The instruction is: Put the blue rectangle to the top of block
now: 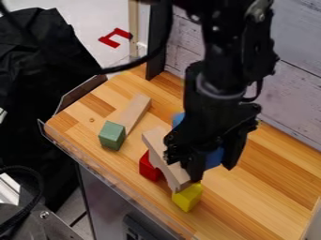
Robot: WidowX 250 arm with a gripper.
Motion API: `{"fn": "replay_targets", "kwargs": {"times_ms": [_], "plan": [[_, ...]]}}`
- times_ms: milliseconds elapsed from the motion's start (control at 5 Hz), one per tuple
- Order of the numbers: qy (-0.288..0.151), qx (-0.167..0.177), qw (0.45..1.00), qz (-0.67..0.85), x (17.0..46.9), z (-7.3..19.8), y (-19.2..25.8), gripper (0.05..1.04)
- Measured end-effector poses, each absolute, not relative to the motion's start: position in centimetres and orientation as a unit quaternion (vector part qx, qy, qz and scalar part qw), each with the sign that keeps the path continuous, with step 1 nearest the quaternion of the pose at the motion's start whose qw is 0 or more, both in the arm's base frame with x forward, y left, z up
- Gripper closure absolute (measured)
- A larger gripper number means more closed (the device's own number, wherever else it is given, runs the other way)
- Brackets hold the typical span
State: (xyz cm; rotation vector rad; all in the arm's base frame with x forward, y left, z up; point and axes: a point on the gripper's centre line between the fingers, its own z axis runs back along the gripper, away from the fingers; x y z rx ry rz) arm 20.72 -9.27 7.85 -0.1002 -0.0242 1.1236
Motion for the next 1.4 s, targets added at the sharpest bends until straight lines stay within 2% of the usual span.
{"fn": "replay_targets", "kwargs": {"times_ms": [400, 800, 1400], "plan": [[-0.009, -0.059, 0.829, 0.557, 19.5, 6.8, -8.9, 0.485], [-0.007, -0.073, 0.824, 0.561, 19.8, 6.3, -8.4, 0.485], [0.009, -0.061, 0.824, 0.563, 20.3, 5.2, -7.4, 0.485]]}}
